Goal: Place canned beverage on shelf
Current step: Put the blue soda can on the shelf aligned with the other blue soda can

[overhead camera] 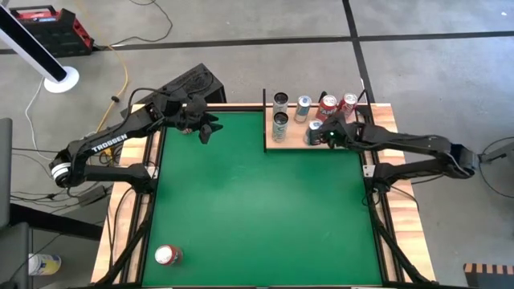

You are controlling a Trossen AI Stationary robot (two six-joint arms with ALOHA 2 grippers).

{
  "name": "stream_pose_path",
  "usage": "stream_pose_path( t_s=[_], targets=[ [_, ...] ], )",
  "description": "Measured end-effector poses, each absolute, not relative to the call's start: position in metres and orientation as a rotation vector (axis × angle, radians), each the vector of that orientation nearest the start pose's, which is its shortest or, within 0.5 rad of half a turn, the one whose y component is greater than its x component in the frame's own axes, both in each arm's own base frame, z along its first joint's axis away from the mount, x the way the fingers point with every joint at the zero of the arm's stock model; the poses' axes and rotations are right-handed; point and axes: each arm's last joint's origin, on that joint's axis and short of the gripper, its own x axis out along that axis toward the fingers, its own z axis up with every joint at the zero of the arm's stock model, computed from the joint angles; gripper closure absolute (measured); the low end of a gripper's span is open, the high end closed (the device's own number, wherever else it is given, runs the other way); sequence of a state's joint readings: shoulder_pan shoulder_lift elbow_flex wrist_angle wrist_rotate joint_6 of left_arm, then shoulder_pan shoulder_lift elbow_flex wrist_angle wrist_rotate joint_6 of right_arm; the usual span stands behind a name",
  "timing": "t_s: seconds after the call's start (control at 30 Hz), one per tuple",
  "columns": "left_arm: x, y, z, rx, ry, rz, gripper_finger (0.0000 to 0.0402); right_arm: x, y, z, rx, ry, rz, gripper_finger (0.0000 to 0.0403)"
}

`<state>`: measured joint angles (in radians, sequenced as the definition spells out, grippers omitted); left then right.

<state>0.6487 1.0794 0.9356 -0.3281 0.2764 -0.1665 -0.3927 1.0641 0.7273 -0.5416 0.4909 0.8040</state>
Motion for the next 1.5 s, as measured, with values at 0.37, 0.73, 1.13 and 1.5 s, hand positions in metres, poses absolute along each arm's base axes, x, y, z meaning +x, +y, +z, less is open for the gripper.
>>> stream_pose_path(
  t_s=[0.37,0.73,1.13,1.5],
  targets=[
    [0.189,0.134,0.317,-0.384,0.392,0.401,0.02,0.201,-0.097,0.224,0.672,0.538,-1.11,0.0385],
    [0.188,0.132,0.314,-0.402,0.428,0.399,0.02,0.176,-0.067,0.24,0.711,0.633,-0.984,0.0385],
    [0.19,0.132,0.316,-0.378,0.408,0.392,0.02,0.191,-0.051,0.241,0.607,0.675,-0.76,0.0384],
    [0.191,0.132,0.317,-0.373,0.394,0.385,0.02,0.198,-0.074,0.232,0.581,0.722,-0.744,0.0384]
  ],
)
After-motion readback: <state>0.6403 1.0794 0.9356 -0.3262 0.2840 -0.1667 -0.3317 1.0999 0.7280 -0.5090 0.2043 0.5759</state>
